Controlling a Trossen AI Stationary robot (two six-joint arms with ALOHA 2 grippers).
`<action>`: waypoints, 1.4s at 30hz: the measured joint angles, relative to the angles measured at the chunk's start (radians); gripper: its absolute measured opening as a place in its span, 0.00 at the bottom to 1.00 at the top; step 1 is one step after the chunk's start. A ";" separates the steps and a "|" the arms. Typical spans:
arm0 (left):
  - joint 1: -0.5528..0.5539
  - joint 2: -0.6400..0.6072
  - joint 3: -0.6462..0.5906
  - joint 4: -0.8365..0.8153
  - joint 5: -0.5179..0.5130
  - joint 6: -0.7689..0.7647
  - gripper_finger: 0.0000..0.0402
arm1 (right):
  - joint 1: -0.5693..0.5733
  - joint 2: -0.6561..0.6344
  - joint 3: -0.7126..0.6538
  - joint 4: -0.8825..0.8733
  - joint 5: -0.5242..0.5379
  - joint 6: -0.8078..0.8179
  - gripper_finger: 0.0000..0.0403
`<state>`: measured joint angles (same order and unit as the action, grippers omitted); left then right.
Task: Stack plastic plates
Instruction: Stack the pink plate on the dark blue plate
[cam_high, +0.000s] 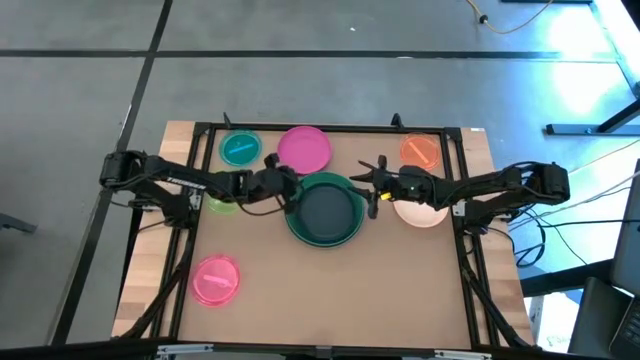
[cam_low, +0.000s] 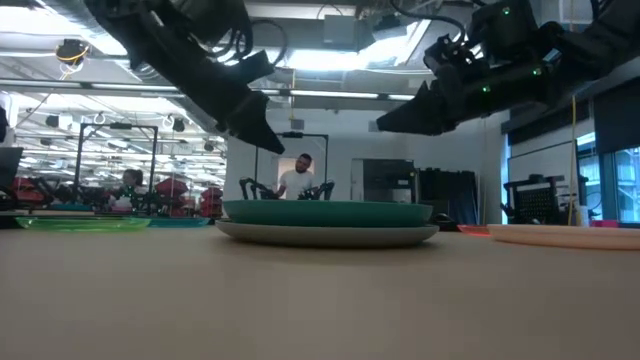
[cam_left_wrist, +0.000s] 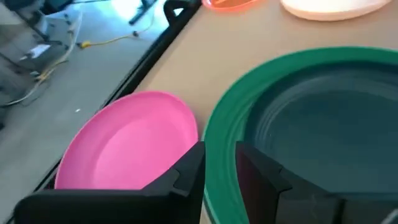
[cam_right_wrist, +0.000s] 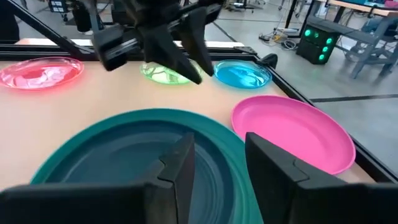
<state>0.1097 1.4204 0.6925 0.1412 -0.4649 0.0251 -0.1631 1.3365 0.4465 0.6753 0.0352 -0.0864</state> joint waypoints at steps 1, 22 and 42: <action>0.018 0.000 0.006 -0.002 0.036 0.019 0.21 | 0.000 0.000 0.000 -0.002 0.000 0.000 0.33; 0.270 0.168 0.151 -0.420 0.163 0.536 0.21 | -0.001 0.005 0.000 -0.080 0.034 0.006 0.33; 0.343 0.267 0.150 -0.332 0.230 0.603 0.21 | -0.001 0.005 0.000 -0.052 -0.001 0.003 0.33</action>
<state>0.4526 1.6869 0.8429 -0.1912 -0.2345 0.6286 -0.1638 1.3418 0.4469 0.6231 0.0340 -0.0837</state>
